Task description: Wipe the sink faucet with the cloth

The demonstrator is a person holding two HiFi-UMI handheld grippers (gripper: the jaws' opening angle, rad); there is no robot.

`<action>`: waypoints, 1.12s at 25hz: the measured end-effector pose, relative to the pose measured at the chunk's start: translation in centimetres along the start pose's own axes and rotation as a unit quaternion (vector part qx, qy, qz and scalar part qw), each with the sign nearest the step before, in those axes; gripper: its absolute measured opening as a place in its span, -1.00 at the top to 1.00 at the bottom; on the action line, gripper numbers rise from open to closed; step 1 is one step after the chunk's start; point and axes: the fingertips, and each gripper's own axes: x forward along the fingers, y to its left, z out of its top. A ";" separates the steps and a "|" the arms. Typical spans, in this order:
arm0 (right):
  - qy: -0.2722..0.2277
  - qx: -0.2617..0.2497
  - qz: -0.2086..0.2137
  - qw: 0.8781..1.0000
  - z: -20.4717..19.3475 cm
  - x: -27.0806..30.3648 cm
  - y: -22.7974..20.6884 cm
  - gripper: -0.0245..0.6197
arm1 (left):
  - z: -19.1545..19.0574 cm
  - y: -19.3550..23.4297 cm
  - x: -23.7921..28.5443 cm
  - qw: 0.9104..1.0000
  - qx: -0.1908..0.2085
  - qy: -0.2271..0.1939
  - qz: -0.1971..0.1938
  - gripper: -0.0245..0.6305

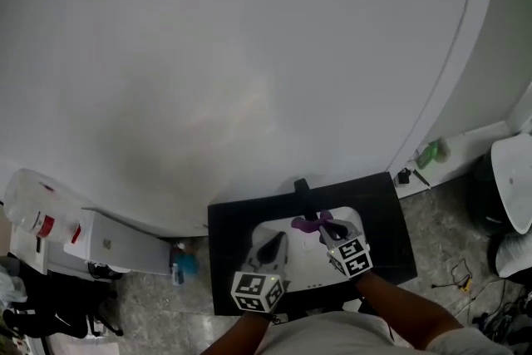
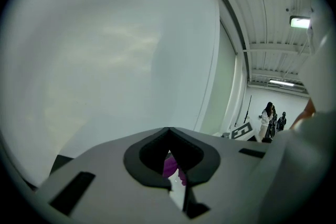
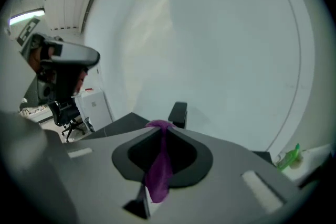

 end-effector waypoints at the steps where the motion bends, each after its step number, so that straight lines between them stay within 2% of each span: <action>1: -0.019 -0.009 -0.001 1.000 2.0 -1.3 0.2 0.82 | 0.8 -0.2 0.0 1.000 0.000 -0.004 -0.003 0.91; 7: -0.127 -0.037 -0.005 0.991 13.2 -7.9 1.7 0.82 | 7.0 -1.7 -0.4 0.999 0.022 -0.044 -0.011 0.91; 12: -0.198 -0.048 -0.010 0.979 18.9 -11.4 2.8 0.82 | 10.6 -2.6 -0.9 0.997 0.035 -0.066 -0.017 0.91; 16: -0.222 -0.062 -0.013 0.973 20.9 -12.2 3.6 0.83 | 11.5 -2.8 -1.3 0.996 0.044 -0.074 -0.018 0.91; 21: -0.229 -0.056 -0.011 0.972 21.4 -12.4 3.6 0.83 | 11.7 -2.8 -1.2 0.996 0.042 -0.076 -0.017 0.91; 25: -0.231 -0.080 -0.016 0.970 21.6 -12.6 4.2 0.83 | 11.7 -2.6 -1.4 0.996 0.042 -0.077 -0.016 0.91; 28: -0.233 -0.080 -0.013 0.969 21.9 -12.8 4.5 0.83 | 11.7 -2.6 -1.4 0.996 0.042 -0.077 -0.015 0.91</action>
